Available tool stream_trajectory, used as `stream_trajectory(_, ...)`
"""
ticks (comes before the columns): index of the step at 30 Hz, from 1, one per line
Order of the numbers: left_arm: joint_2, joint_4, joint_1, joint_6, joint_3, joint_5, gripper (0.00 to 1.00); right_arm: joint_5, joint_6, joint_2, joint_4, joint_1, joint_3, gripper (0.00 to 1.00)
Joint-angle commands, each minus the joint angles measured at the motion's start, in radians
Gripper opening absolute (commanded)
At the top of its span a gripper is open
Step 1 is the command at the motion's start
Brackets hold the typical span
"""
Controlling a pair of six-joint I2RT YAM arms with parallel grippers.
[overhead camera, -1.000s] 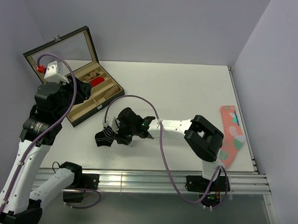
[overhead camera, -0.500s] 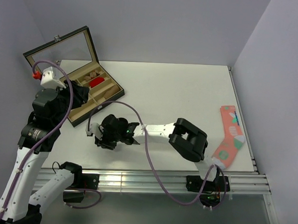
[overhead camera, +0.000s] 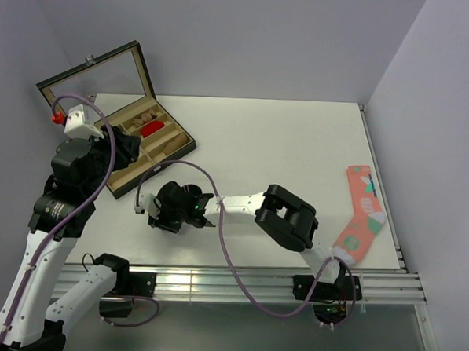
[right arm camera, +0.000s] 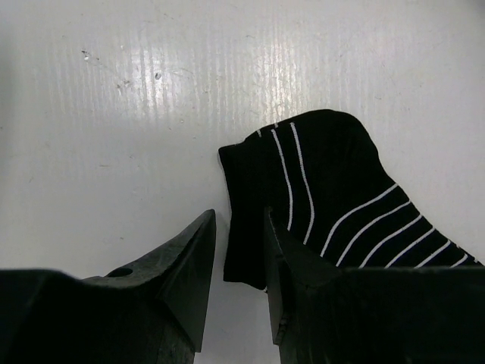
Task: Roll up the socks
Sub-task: Roll the sock at the center of the board.
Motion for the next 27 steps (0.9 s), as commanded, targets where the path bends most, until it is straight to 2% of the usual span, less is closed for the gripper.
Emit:
stream_trajectory(1,-0.002,0.02,-0.005,0.014,-0.002,0.005,0.48,0.035,-0.013,0.023,0.029,0.01,0.036,0.39)
stream_trajectory(8,0.026,0.037,-0.005,0.022,-0.012,0.031,0.48,0.073,-0.035,0.032,-0.083,0.008,0.045,0.34)
stream_trajectory(11,0.035,0.055,-0.005,0.017,-0.031,0.045,0.48,0.073,-0.05,0.007,-0.106,0.007,0.001,0.31)
stream_trajectory(15,0.047,0.069,-0.005,0.011,-0.055,0.051,0.48,0.026,-0.078,-0.054,-0.158,-0.008,-0.042,0.23)
stream_trajectory(20,0.047,0.115,-0.005,-0.024,-0.139,0.037,0.47,-0.102,-0.096,-0.121,-0.265,-0.053,-0.07,0.22)
stream_trajectory(27,0.067,0.236,-0.009,-0.082,-0.262,0.058,0.45,-0.205,-0.144,-0.18,-0.471,-0.131,-0.101,0.22)
